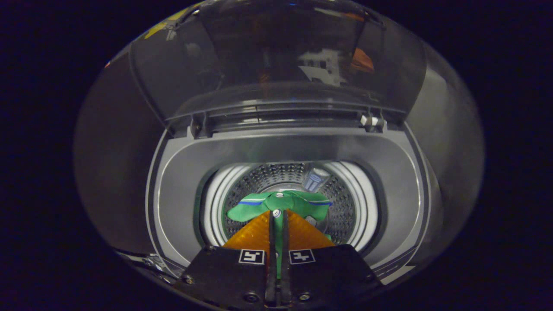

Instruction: Put the clothes into the washing machine and then close the washing machine lid.

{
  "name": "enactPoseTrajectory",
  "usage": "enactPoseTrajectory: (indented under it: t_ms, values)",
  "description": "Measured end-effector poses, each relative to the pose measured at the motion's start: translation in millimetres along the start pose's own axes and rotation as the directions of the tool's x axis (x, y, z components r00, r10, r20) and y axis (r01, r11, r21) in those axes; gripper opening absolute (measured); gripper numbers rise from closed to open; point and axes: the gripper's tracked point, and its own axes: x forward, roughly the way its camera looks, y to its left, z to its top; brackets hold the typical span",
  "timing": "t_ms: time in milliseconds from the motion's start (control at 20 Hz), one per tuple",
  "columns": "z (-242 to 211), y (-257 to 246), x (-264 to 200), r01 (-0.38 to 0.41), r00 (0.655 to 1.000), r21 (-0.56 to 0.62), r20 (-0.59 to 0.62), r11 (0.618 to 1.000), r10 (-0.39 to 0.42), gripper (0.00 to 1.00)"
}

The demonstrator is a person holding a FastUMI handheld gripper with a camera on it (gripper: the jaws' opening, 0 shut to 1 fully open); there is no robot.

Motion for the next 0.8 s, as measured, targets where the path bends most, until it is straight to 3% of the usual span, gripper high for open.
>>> enactPoseTrajectory:
  t_ms: [300, 500, 650, 800]
  values:
    - [-14, -10, 15, 0.037, 0.997, 0.067, -0.071, 0.997, -0.032, 0.08]
    - [-10, -12, 8, 0.029, 0.999, 0.107, -0.022, 0.994, -0.027, 0.18]
    - [-3, -13, 2, 0.042, 0.999, 0.089, 0.022, 0.995, -0.044, 0.64]
    - [-5, -11, -2, 0.036, 0.999, 0.084, 0.023, 0.996, -0.038, 0.64]
